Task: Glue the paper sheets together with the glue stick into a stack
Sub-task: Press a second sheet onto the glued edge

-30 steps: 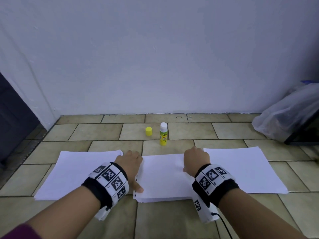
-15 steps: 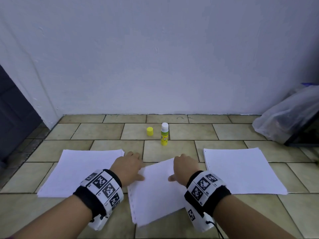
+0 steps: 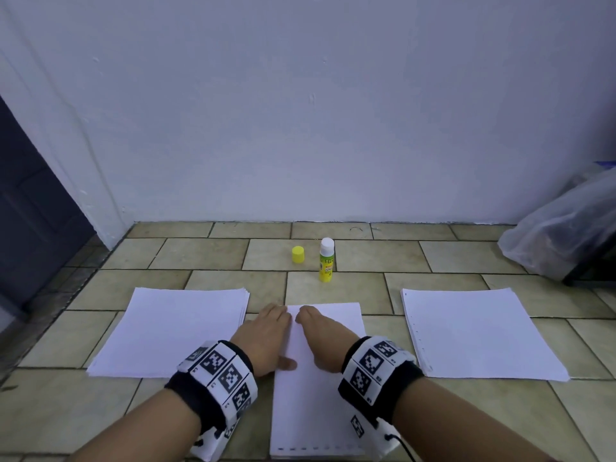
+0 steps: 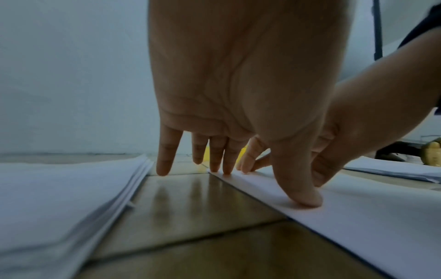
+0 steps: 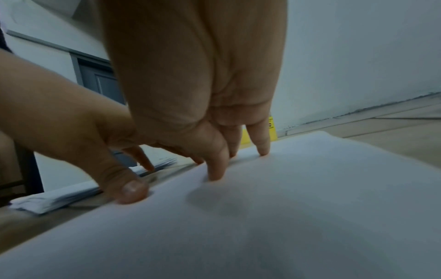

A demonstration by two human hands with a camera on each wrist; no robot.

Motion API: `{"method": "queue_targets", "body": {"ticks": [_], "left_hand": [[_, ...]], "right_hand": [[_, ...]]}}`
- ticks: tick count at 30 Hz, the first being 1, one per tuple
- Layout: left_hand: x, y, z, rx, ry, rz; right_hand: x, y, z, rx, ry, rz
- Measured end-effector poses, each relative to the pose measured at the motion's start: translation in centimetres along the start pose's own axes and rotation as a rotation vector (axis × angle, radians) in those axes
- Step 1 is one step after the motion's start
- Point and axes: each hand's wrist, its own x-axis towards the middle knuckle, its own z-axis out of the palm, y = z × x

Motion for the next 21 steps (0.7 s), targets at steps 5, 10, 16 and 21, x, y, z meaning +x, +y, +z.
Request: {"method": "queue_targets", "body": {"ticks": [5, 10, 16, 21], "left_hand": [[0.3, 0.0, 0.6, -0.042, -0.032, -0.043], [0.1, 0.0, 0.6, 0.07, -0.026, -0.035], [0.3, -0.2, 0.8, 0.094, -0.031, -0.04], [0.3, -0.4, 0.9, 0.101, -0.039, -0.044]], "right_hand": [[0.6, -0.1, -0.1, -0.033, -0.056, -0.024], [-0.2, 1.3, -0.7, 0.088, -0.037, 0.047], [-2.2, 5.3, -0.7, 0.173, 0.05, 0.196], [-2.8, 6.2, -0.9, 0.132, 0.071, 0.251]]}}
